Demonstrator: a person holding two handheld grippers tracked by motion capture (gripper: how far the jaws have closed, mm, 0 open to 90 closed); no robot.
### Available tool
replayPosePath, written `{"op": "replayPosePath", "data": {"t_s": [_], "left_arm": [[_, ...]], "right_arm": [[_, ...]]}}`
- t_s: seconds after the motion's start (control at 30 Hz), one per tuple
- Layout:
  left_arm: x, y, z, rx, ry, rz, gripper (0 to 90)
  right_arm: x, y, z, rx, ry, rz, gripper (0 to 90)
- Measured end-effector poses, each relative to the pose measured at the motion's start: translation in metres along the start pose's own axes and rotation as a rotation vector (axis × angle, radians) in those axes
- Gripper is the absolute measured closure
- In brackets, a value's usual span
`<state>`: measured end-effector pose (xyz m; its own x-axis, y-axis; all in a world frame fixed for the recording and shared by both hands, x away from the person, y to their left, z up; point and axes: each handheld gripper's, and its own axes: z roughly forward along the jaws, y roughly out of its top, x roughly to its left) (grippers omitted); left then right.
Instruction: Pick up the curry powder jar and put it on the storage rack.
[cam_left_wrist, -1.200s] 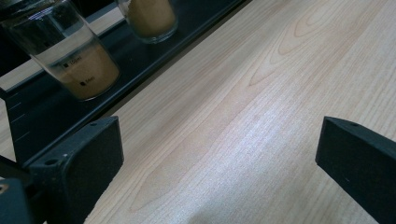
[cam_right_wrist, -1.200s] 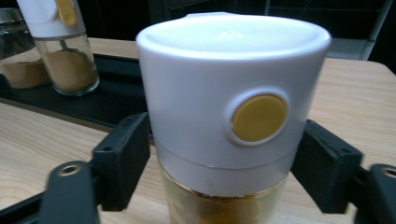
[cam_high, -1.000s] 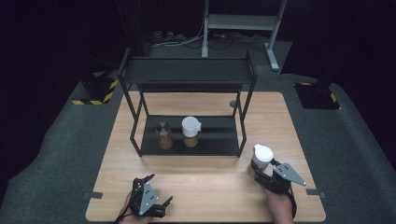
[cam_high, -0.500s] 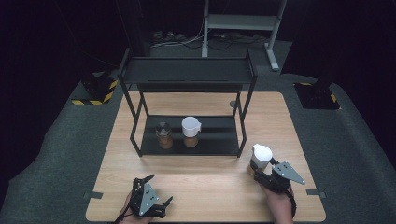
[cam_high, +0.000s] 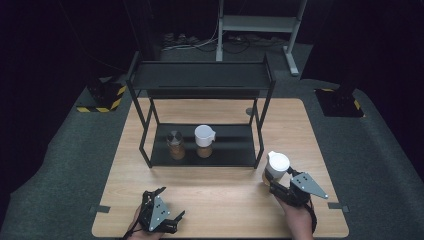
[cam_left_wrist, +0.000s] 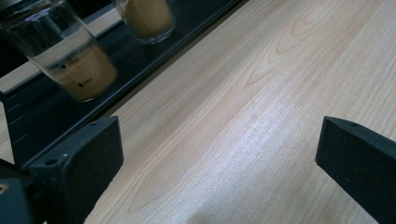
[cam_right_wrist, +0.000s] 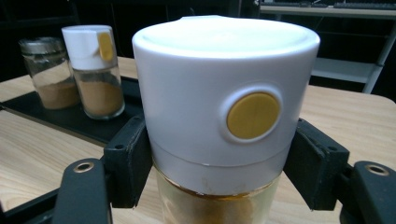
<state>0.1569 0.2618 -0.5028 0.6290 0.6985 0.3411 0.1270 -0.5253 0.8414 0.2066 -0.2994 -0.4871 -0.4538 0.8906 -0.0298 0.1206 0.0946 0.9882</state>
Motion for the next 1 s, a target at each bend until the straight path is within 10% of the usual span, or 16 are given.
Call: {"op": "replayPosePath", "data": {"t_s": [1.0], "left_arm": [[0.001,-0.001,0.000,-0.004,-0.004,-0.002,1.3]], "right_arm": [[0.029,0.034,0.014,-0.033,0.073,-0.031,30.4]]}}
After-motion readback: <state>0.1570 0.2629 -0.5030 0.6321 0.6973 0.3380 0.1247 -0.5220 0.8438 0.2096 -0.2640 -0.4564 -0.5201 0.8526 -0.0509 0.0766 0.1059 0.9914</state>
